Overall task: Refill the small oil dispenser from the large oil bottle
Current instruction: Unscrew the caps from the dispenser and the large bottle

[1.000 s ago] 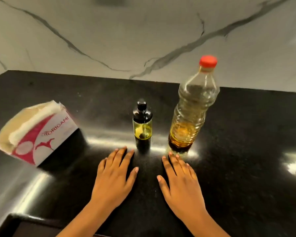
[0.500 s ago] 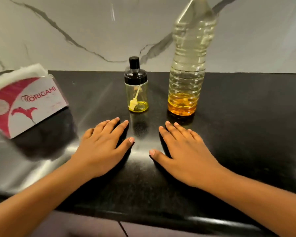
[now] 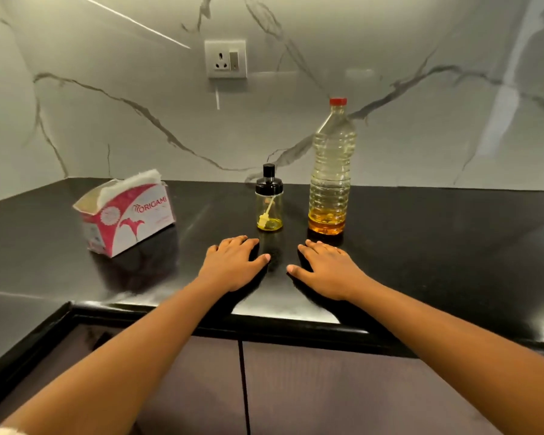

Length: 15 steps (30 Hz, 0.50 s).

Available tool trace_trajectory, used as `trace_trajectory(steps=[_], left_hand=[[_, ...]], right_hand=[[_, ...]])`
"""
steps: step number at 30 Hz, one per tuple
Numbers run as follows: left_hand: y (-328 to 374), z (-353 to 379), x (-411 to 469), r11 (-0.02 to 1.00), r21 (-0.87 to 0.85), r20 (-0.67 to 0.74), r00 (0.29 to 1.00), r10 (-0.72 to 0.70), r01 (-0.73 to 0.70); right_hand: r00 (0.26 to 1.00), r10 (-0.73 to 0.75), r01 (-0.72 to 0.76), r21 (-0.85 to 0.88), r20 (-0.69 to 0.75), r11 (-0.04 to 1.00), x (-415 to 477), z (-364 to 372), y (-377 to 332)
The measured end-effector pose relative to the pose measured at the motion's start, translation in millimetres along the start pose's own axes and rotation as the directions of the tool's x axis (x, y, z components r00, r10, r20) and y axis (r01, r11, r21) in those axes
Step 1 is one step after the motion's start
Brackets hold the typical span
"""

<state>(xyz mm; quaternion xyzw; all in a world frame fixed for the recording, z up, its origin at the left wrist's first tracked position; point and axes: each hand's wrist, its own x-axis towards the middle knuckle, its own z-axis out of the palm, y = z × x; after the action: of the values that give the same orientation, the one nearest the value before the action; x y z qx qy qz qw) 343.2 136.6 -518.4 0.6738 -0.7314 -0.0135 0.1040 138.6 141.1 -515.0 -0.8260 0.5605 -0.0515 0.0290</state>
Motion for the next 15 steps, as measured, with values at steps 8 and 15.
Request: trace_trajectory(steps=[8, 15], left_hand=[[-9.9, -1.2, 21.7, 0.956, -0.270, -0.089, 0.986, -0.141, 0.112], [-11.4, -11.9, 88.9, 0.627, -0.779, -0.062, 0.994, -0.087, 0.006]], right_hand=[[0.990, 0.037, -0.029, 0.061, -0.133, 0.998, 20.7, -23.7, -9.7], [0.907, 0.077, 0.098, 0.385, -0.415, 0.918, 104.5, -84.3, -25.7]])
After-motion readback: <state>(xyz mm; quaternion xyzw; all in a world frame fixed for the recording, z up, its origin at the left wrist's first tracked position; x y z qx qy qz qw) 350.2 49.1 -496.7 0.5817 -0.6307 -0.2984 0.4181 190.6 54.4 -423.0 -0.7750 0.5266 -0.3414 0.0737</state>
